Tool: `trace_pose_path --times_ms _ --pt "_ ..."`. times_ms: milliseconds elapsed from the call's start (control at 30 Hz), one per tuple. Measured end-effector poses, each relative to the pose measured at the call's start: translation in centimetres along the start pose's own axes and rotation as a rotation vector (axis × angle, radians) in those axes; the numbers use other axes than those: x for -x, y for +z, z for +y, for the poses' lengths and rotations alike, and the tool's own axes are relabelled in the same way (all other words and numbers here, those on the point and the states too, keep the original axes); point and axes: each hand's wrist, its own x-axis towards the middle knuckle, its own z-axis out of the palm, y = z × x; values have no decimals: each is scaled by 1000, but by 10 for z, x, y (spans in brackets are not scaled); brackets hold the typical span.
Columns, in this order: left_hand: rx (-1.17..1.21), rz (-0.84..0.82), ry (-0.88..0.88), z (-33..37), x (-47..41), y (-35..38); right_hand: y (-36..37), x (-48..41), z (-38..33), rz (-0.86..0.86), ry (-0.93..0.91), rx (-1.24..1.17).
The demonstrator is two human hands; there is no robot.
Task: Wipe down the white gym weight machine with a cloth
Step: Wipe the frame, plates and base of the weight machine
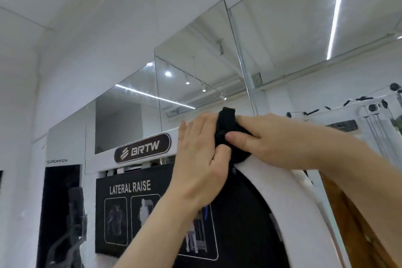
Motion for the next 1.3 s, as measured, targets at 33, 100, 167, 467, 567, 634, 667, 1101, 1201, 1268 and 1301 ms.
trace_pose_path --times_ms 33,100,167,467,567,634,667,1101,1201,1268,1301 --pt "4 27 16 9 5 11 3 14 10 26 -12 -112" --pt "8 60 28 22 12 28 11 31 30 67 -57 -303" --pt "-16 86 23 30 13 35 18 32 46 96 -111 -429" --pt "-533 -201 -601 64 -75 22 28 -32 91 -124 -67 -892" --pt "-837 -418 -474 84 -67 40 41 -7 106 -76 -66 -1066" --pt "-924 -446 -220 107 -42 56 53 26 119 -60 -88 -1166" --pt "-923 -466 -119 118 -27 63 60 45 126 -54 -117 -1181" --pt "-1191 -645 -221 116 -28 100 89 73 124 -233 140 -1940" --pt "-1327 -685 -335 96 -66 114 89 36 122 -255 216 -1973" --pt "-1439 -789 -410 86 -82 129 98 19 126 -368 174 -2040" --pt "-1481 -855 -414 84 -88 136 106 12 127 -430 133 -2066"
